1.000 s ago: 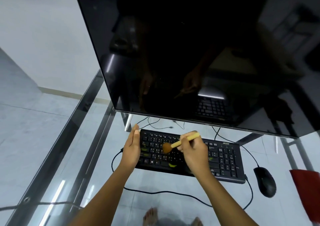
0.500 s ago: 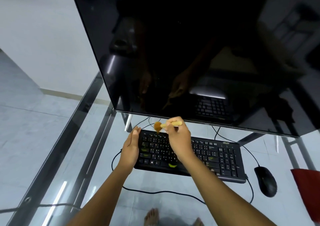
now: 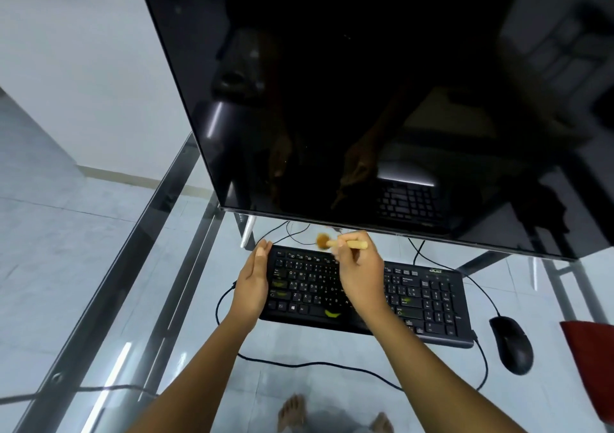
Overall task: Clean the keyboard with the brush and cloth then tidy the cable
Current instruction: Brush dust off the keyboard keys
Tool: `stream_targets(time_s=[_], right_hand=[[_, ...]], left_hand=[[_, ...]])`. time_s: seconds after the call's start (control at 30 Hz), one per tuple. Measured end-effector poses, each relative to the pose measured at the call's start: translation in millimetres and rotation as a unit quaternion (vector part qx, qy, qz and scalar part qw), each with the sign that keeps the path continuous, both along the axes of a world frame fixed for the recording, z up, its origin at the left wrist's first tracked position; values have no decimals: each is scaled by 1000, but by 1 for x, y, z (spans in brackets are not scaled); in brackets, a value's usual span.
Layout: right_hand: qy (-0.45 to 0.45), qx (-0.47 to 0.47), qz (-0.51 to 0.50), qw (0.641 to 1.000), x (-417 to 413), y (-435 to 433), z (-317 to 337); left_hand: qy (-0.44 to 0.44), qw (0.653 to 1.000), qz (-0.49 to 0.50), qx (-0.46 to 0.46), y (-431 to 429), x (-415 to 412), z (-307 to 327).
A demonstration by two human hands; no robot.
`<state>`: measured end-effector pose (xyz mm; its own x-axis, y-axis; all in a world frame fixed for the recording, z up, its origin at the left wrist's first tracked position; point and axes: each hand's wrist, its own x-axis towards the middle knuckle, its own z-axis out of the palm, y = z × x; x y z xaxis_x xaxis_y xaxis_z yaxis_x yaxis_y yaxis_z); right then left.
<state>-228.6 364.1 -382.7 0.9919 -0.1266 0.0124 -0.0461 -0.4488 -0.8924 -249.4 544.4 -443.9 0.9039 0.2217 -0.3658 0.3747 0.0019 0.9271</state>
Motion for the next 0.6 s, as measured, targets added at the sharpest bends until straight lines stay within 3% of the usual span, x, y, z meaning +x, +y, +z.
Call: stream_targets(time_s=[0.1, 0.2, 0.27, 0.33, 0.4, 0.47, 0.53, 0.6], right_hand=[[138, 56, 59, 987, -7, -3, 1], [74, 48, -51, 995, -9, -18, 5], [120, 98, 10, 988, -13, -22, 9], [181, 47, 112, 976, -22, -21, 8], [130, -11, 58, 990, -25, -20, 5], [73, -10, 6, 997, -27, -17, 4], [130, 14, 86, 988, -33, -5, 5], [140, -35, 137, 980, -38, 3, 3]], left_hand=[[0, 1000, -1, 0, 1, -1, -1], [0, 1000, -3, 8, 0, -1, 1], [-3, 1000, 1, 10, -1, -1, 2], [-6, 1000, 3, 14, -2, -1, 2], [-8, 1000, 11, 11, -4, -1, 2], [-9, 1000, 29, 9, -6, -1, 1], [-4, 999, 46, 15, -7, 0, 1], [6, 998, 51, 23, -7, 1, 1]])
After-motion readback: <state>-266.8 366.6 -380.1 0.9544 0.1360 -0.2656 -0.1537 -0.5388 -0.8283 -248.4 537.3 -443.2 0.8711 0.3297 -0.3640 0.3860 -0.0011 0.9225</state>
